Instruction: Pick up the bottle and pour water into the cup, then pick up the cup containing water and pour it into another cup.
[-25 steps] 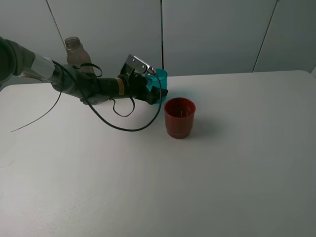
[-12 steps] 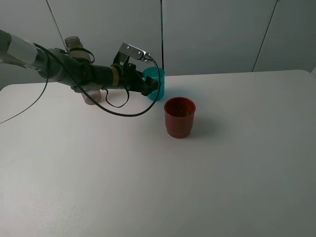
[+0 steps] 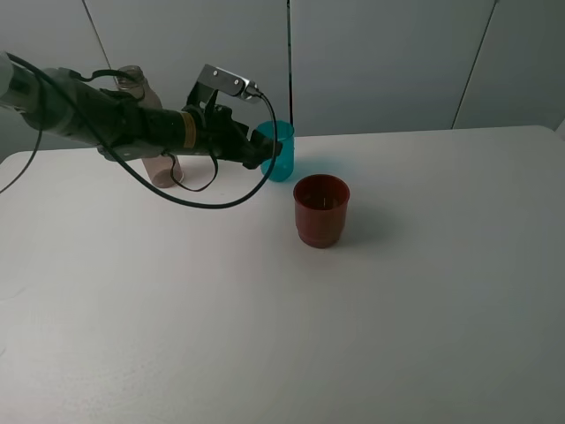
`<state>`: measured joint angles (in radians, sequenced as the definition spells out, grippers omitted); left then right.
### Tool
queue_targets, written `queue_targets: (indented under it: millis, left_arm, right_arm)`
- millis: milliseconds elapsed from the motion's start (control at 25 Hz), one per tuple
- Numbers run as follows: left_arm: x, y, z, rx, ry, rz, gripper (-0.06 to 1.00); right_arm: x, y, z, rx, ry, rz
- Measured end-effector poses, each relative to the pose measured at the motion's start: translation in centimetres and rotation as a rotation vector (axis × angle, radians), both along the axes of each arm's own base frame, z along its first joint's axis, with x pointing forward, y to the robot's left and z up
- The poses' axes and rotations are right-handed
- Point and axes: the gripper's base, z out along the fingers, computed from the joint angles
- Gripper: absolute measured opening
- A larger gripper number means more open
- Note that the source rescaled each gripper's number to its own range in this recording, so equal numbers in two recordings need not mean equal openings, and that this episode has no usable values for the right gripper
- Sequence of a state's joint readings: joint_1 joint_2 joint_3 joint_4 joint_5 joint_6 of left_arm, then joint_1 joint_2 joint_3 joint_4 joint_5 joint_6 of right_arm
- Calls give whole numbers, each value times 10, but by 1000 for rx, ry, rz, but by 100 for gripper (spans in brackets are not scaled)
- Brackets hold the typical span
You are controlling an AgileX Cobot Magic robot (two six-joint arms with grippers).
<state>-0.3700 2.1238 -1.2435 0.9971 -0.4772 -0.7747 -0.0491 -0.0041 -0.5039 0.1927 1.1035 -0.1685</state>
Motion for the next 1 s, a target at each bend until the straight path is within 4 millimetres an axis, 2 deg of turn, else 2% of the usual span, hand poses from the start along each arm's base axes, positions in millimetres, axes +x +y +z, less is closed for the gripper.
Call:
queue_targets:
  millis: [280, 480, 680, 800, 1000]
  left_arm:
    - [-32, 9, 53, 87, -14, 131, 98]
    - [-62, 22, 105, 164, -21, 302, 98]
    - [-102, 39, 160, 241, -20, 419, 98]
    - [-125, 56, 182, 282, 21, 482, 98]
    - [-160, 84, 205, 362, 106, 555, 98]
  right_arm:
    - [0, 0, 0, 0, 0, 0]
    - [0, 0, 0, 0, 0, 0]
    - [0, 0, 0, 0, 0, 0]
    - [0, 0, 0, 0, 0, 0]
    - [0, 0, 0, 0, 0, 0]
